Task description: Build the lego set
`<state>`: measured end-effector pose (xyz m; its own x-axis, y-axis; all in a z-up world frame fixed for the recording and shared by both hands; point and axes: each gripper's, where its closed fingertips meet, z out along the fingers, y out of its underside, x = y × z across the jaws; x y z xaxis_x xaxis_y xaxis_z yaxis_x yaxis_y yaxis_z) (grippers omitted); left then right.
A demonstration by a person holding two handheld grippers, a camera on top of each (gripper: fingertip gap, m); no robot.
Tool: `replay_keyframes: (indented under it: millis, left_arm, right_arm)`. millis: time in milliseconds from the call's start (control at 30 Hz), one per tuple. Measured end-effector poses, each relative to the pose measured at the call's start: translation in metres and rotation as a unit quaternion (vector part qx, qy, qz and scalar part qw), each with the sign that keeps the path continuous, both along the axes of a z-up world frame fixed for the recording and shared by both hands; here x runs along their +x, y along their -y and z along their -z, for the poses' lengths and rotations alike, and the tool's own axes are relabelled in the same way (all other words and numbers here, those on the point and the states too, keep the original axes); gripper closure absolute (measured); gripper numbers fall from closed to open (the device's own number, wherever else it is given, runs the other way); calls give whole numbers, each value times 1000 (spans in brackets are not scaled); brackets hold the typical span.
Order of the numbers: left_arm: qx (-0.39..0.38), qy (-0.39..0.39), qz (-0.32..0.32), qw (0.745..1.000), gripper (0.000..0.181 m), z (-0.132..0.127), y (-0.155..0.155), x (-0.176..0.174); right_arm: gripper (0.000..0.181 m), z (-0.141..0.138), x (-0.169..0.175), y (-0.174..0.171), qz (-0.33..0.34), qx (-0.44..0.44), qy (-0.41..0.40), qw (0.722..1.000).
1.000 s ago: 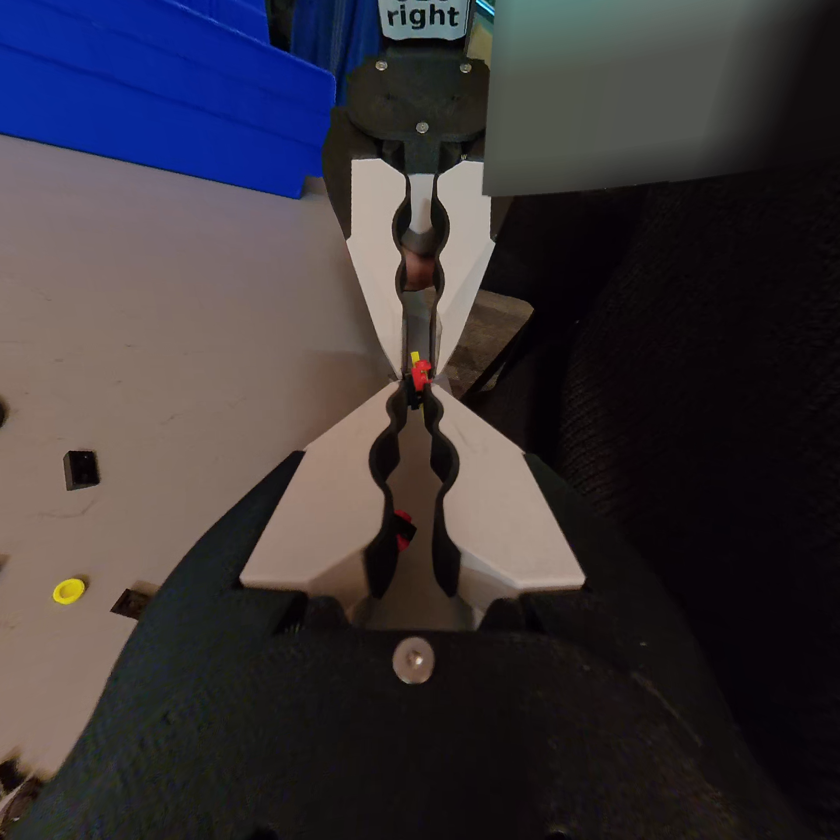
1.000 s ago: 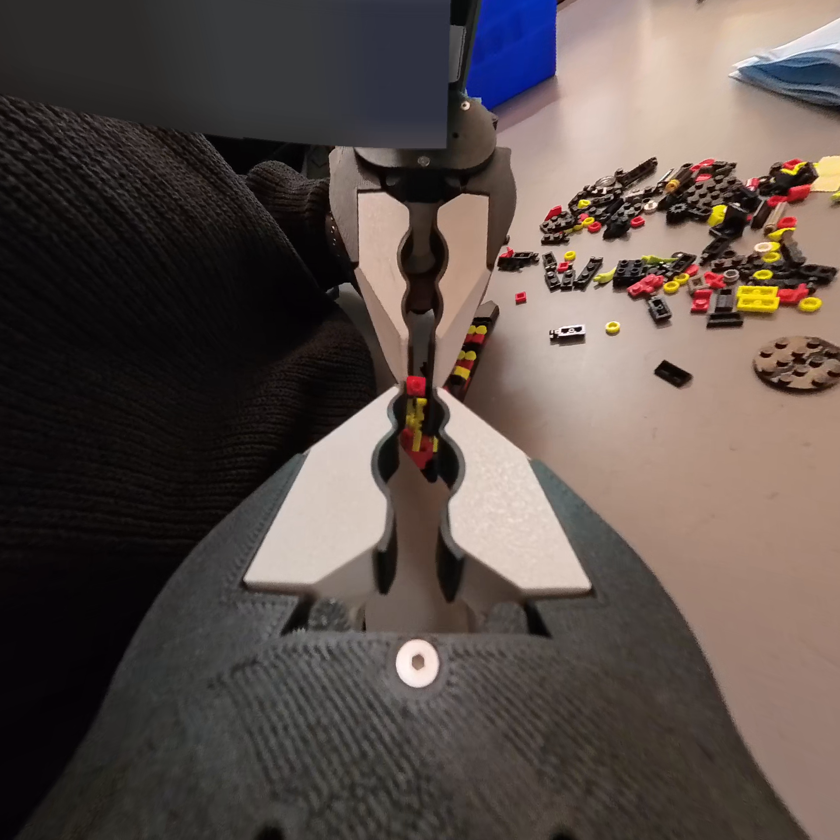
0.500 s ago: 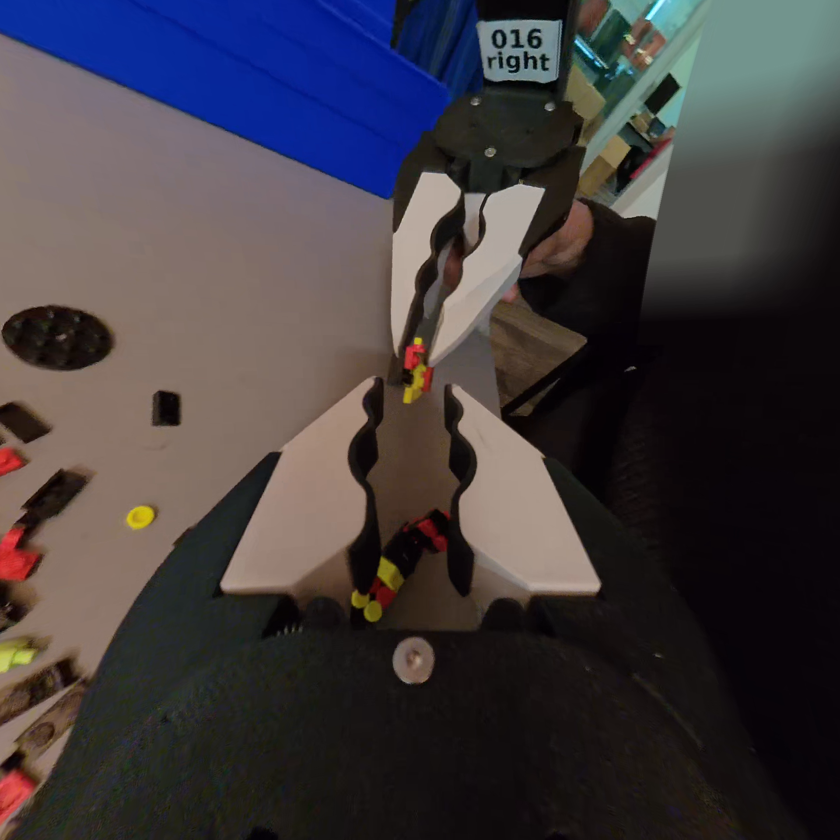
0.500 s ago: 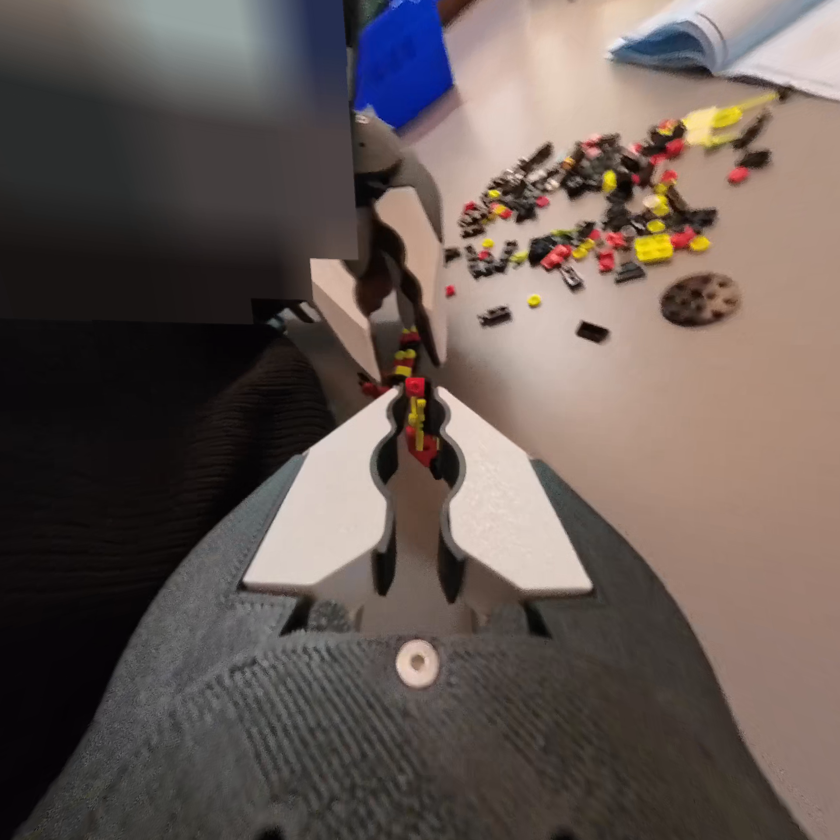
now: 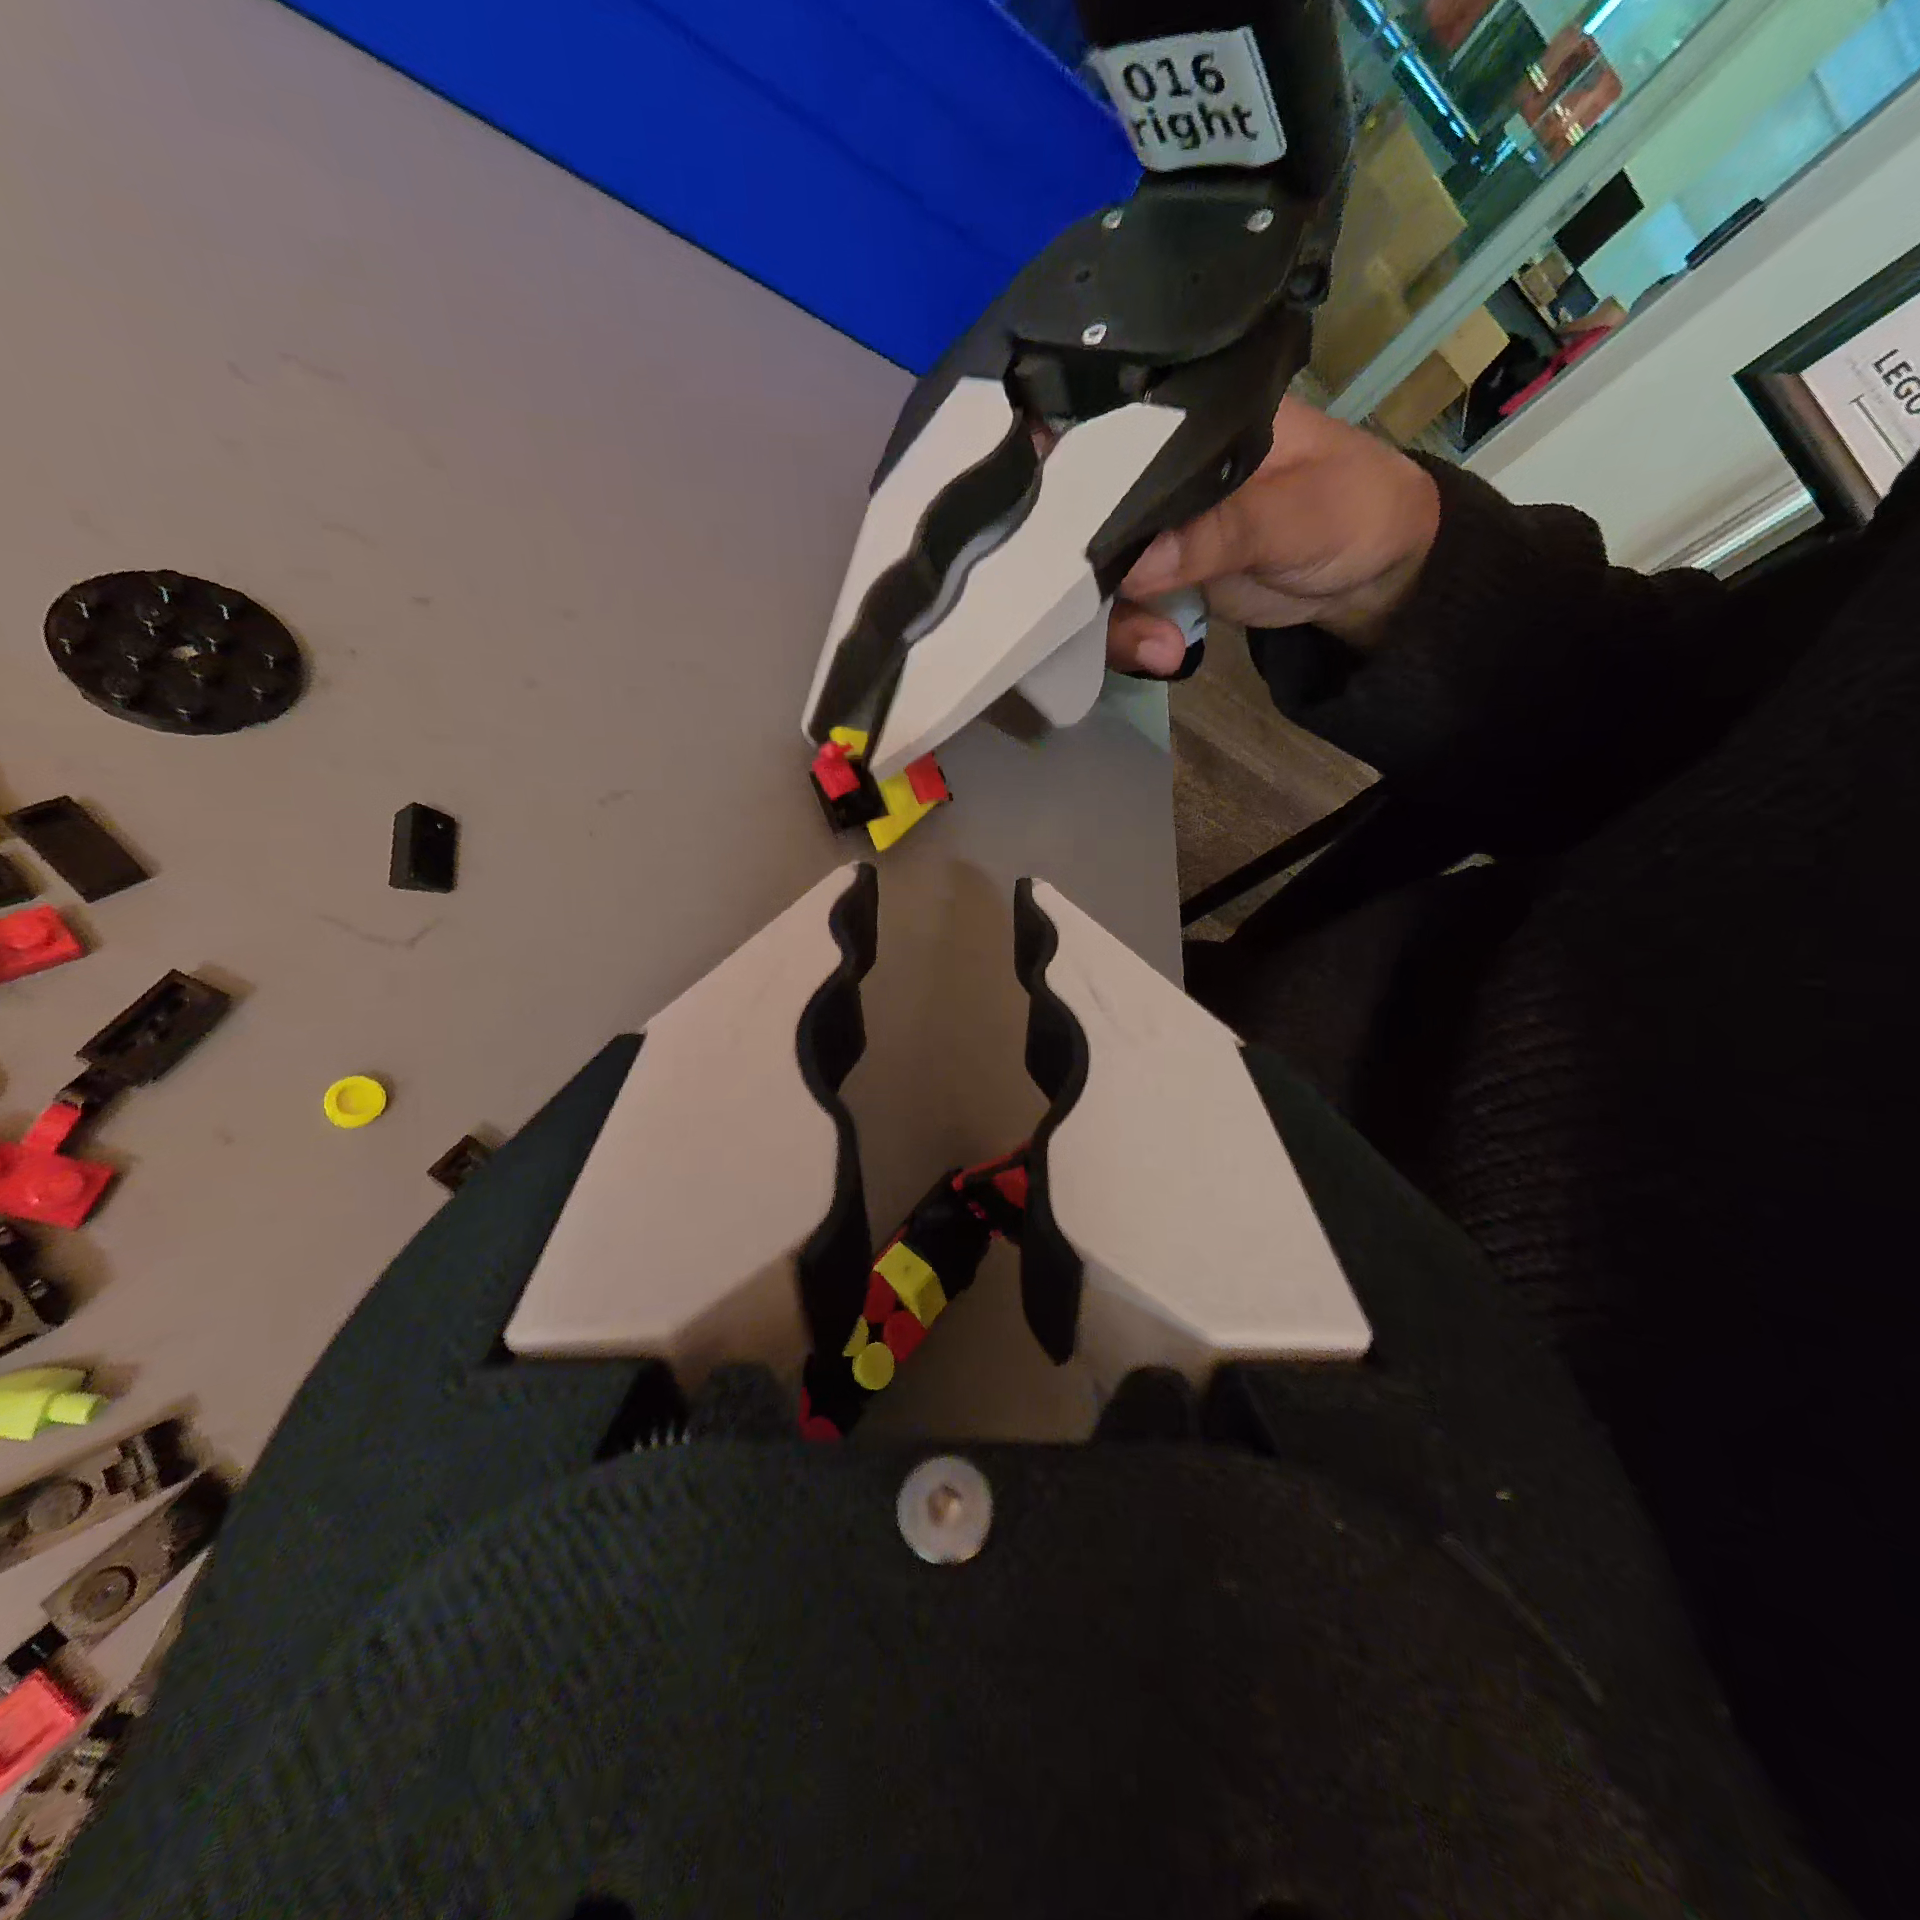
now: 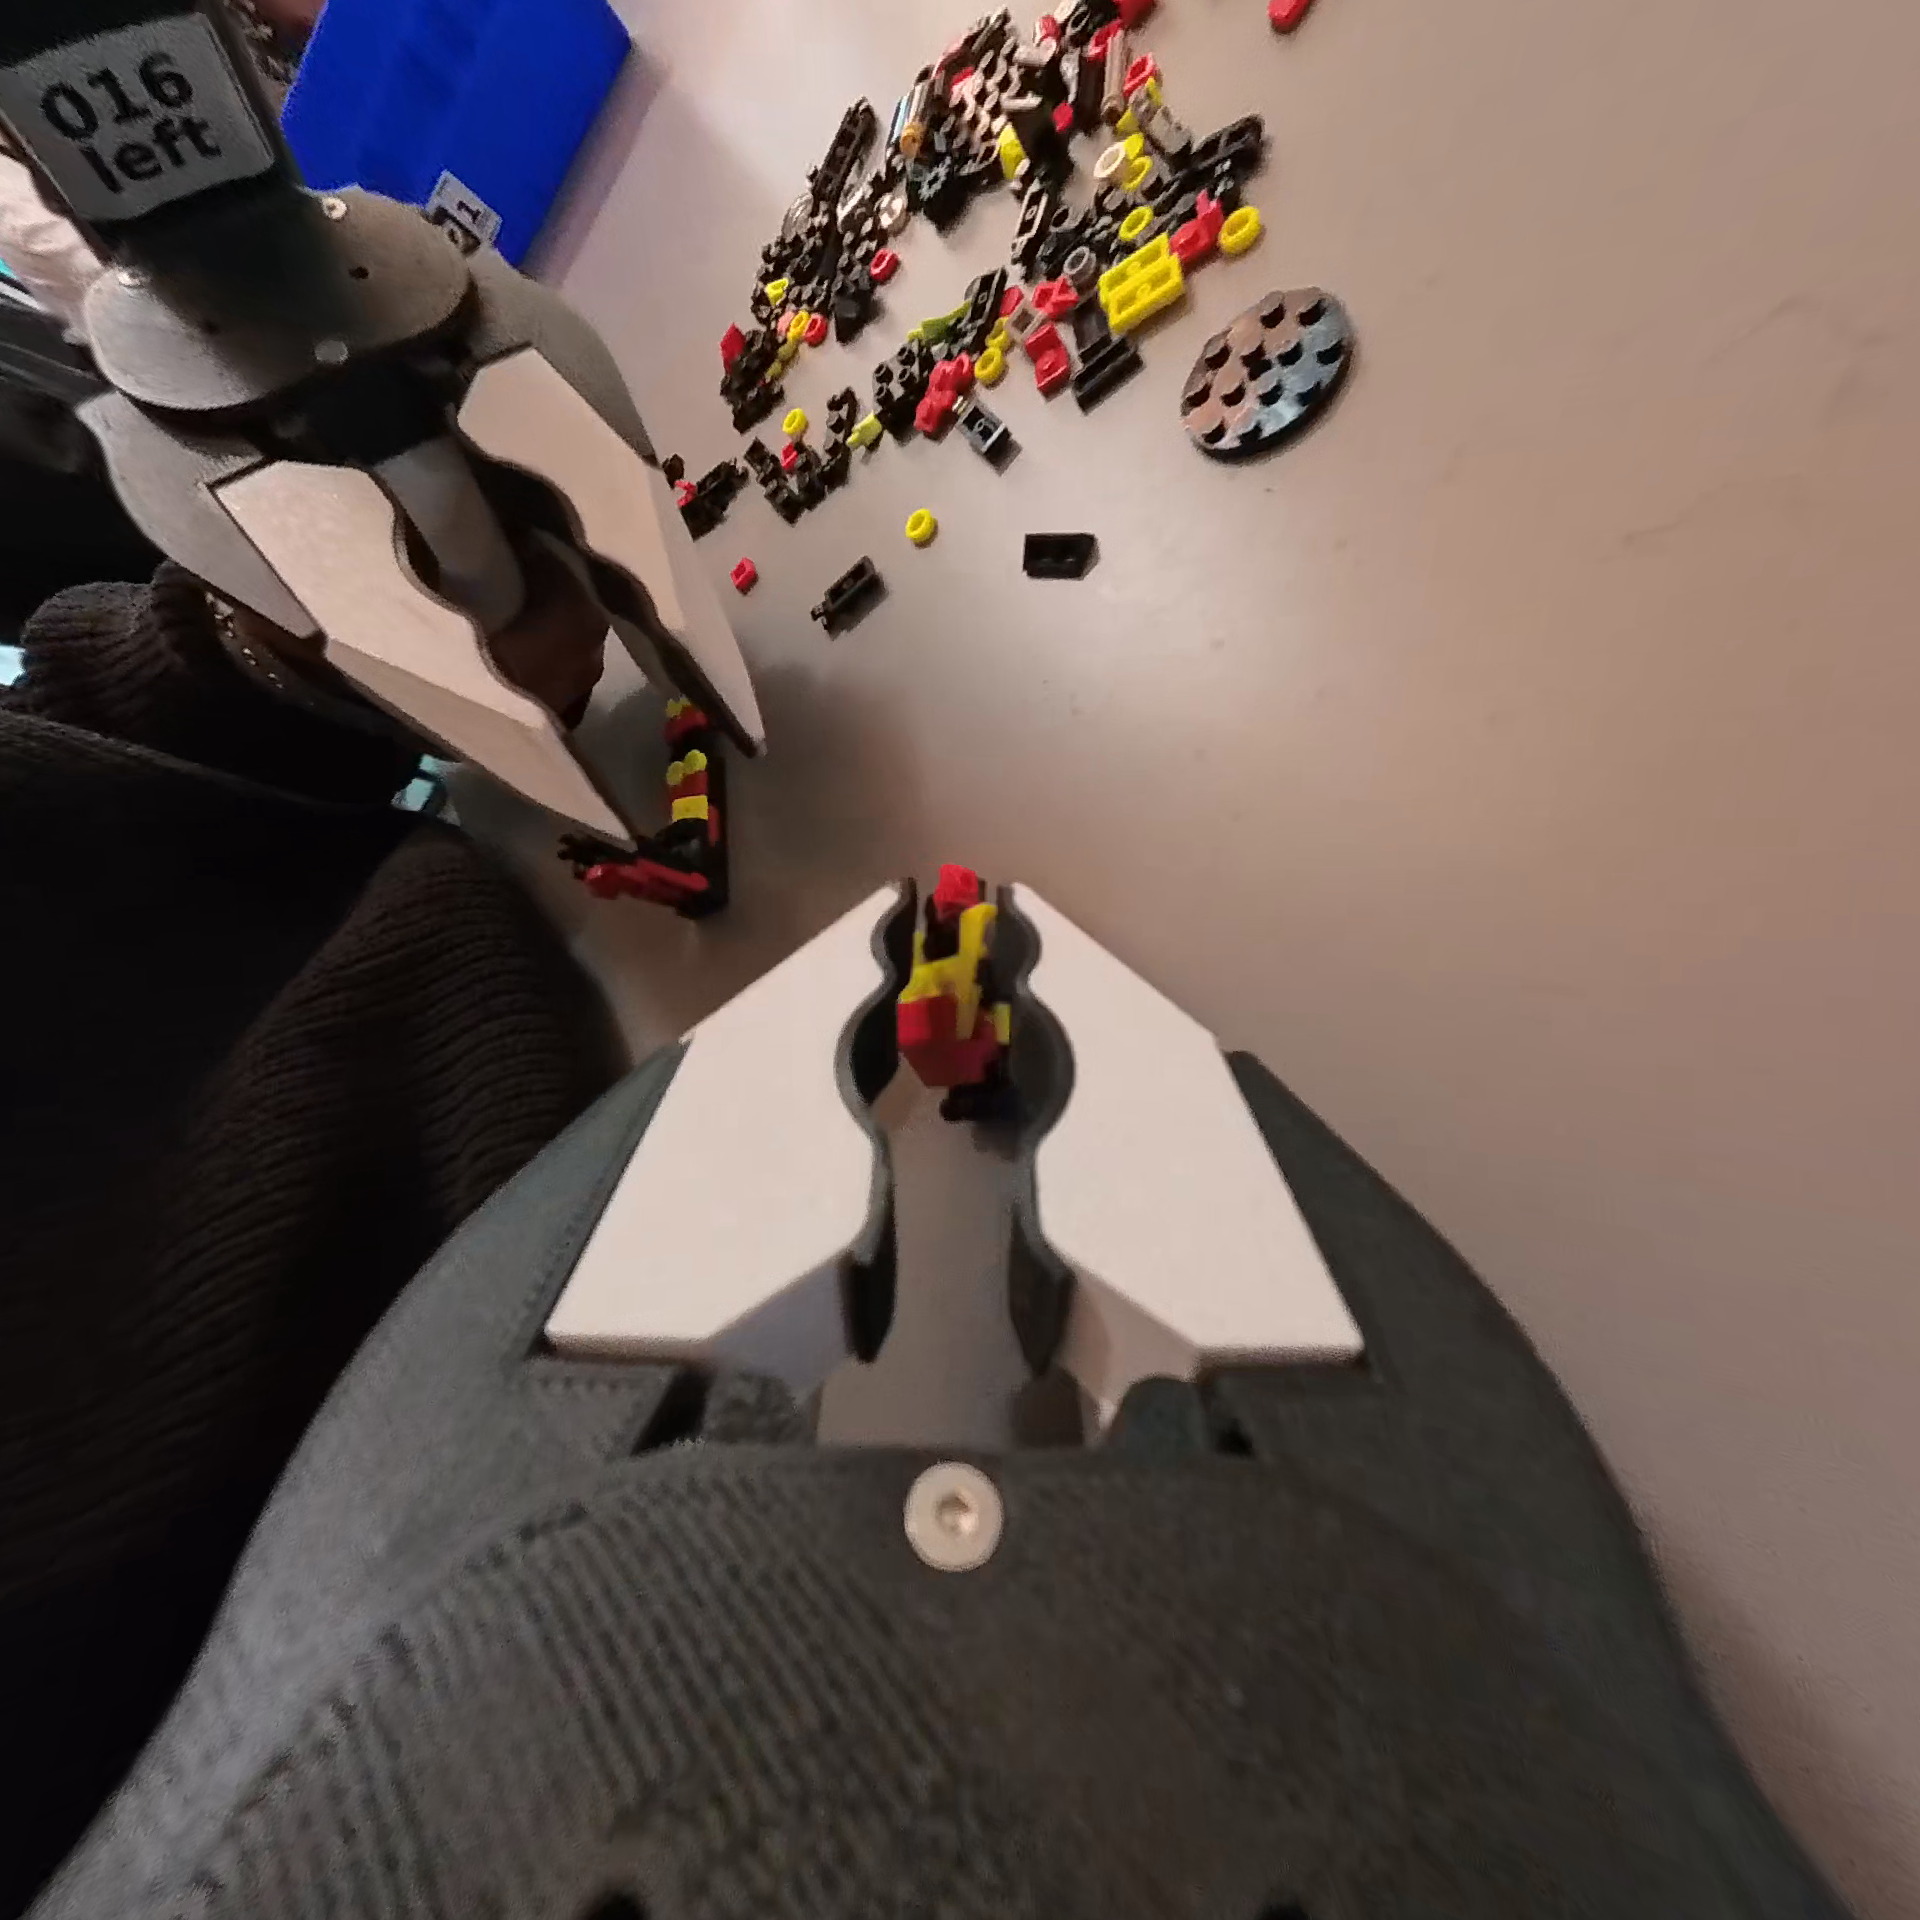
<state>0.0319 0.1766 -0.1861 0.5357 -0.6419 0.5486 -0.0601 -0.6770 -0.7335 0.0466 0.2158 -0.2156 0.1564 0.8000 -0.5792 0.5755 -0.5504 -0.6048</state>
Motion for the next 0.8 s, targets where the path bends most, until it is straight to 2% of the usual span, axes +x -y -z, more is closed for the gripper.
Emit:
replay_keyframes:
  millis: [167, 300, 633, 800]
  left_arm:
    - [-7, -7, 2, 1000, 159, 4, 1, 1]
    - [-14, -14, -1, 1000, 160, 7, 1, 1]
    - [-33, -22, -17, 999, 162, 13, -3, 2]
    - [-35, -17, -29, 999, 162, 11, -6, 1]
  right_arm:
    - [162, -13, 7, -20, 35, 33, -19, 999]
    - [159, -17, 15, -22, 23, 79, -9, 997]
    - [144, 4, 21, 9, -40, 180, 74, 980]
    - [136, 18, 19, 12, -72, 243, 114, 961]
